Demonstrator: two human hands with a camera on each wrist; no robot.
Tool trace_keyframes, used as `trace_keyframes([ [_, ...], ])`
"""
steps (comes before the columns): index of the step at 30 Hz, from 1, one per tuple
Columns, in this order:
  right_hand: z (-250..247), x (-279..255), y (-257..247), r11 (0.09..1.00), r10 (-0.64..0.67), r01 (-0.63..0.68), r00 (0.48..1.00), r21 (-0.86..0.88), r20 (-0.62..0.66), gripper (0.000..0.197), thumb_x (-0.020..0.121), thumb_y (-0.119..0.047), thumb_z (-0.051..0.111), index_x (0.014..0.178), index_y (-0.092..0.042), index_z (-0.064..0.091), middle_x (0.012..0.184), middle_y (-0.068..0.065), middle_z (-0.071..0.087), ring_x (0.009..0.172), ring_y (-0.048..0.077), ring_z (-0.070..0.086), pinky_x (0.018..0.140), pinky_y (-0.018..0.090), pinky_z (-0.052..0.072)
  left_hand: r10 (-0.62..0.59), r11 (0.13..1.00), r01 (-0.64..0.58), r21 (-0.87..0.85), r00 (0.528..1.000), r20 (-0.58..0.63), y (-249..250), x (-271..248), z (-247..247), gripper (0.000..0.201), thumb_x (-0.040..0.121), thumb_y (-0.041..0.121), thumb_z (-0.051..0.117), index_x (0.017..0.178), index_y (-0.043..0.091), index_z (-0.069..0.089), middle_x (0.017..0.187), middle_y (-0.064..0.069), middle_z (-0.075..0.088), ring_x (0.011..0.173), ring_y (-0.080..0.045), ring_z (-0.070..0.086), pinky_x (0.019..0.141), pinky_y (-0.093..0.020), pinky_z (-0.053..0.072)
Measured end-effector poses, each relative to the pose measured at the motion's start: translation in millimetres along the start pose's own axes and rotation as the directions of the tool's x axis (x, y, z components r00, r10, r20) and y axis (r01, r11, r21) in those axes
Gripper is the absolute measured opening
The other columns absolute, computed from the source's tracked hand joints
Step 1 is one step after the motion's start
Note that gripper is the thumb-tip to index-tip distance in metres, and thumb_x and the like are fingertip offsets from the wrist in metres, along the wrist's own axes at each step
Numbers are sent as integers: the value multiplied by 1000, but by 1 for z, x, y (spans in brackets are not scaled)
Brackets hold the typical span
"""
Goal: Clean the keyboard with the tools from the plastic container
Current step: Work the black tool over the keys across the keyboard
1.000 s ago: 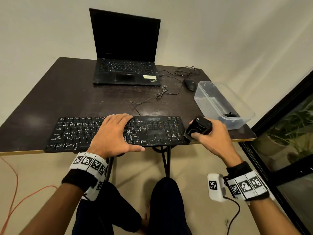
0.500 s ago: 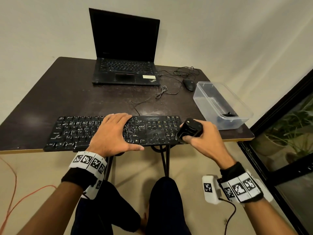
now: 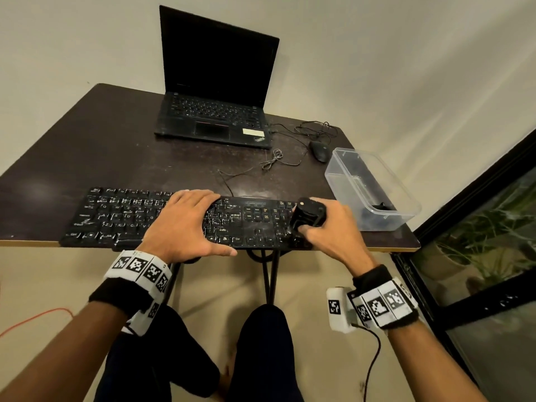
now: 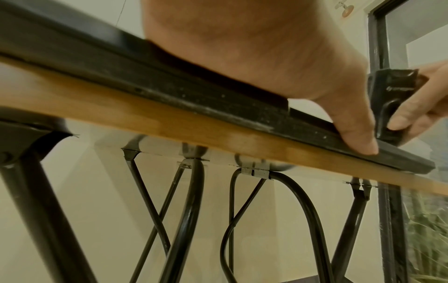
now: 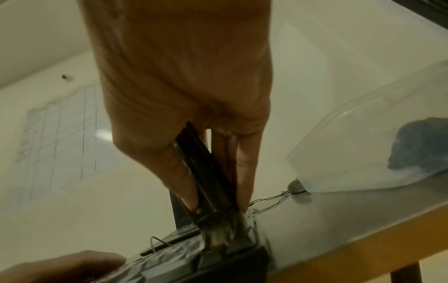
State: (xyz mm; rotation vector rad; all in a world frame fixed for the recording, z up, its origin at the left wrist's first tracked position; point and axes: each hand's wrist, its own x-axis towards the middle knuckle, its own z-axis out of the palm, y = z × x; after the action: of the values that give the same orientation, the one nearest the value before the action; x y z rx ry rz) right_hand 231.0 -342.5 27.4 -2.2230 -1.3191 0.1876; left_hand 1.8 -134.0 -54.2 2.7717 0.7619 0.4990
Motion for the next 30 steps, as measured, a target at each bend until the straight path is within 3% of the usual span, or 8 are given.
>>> trace_keyframes([
  [4,-1,-2,-1,999,-42,40,990,18,131,26,72,-21,79,94,-34,76,82,-14,78,81,9,73,79,34,61,-1,1000,1,6,1000,-5,0,-1,0,135,51,108,51,152,19,45,153,2,48,142,-18,40,128,-41,18],
  [9,-3,-5,12,999,-3,2,999,33,35,25,70,-23,75,95,-28,76,86,-12,78,85,13,74,81,41,62,-2,1000,2,5,1000,-12,1,-1,0,135,50,107,53,152,19,46,153,1,49,142,-19,41,128,-40,19],
  [14,12,-8,-11,978,-86,65,991,197,99,32,74,-13,80,101,-31,80,95,-14,80,95,5,75,91,39,61,0,1000,0,11,1000,1,3,0,-1,135,51,107,52,152,18,45,153,1,49,143,-19,41,128,-41,19],
  [19,11,5,4,992,27,-24,999,121,-19,29,67,-28,72,95,-28,75,83,-8,77,83,17,73,80,43,61,-1,1000,1,10,1000,3,1,-1,-2,135,51,107,52,152,18,45,153,1,49,142,-19,41,128,-41,19],
  [21,6,5,9,989,46,-56,996,135,77,34,63,-33,74,97,-30,77,86,-9,79,87,16,75,83,45,62,1,1000,-1,6,1000,-2,1,0,-1,134,51,107,53,151,19,45,152,2,49,141,-19,42,128,-40,19],
  [23,-2,12,13,984,94,-115,983,136,156,37,60,-34,79,95,-24,78,87,-4,80,89,20,77,84,50,63,7,1000,-7,2,1000,-2,1,0,-1,134,51,107,53,151,19,46,150,3,50,140,-18,43,127,-40,19],
  [27,-8,25,23,985,113,-124,989,121,97,30,64,-27,81,92,-17,76,85,0,79,90,24,75,87,52,61,11,1000,-11,0,1000,-2,1,0,-2,135,51,108,51,151,18,46,151,3,50,140,-18,44,127,-42,21],
  [30,-13,28,24,981,98,-134,967,143,237,33,65,-23,86,98,-19,79,92,0,81,96,23,76,94,50,60,12,1000,-12,0,1000,-4,1,0,-1,135,51,108,51,151,18,46,152,3,49,141,-18,42,127,-40,20],
])
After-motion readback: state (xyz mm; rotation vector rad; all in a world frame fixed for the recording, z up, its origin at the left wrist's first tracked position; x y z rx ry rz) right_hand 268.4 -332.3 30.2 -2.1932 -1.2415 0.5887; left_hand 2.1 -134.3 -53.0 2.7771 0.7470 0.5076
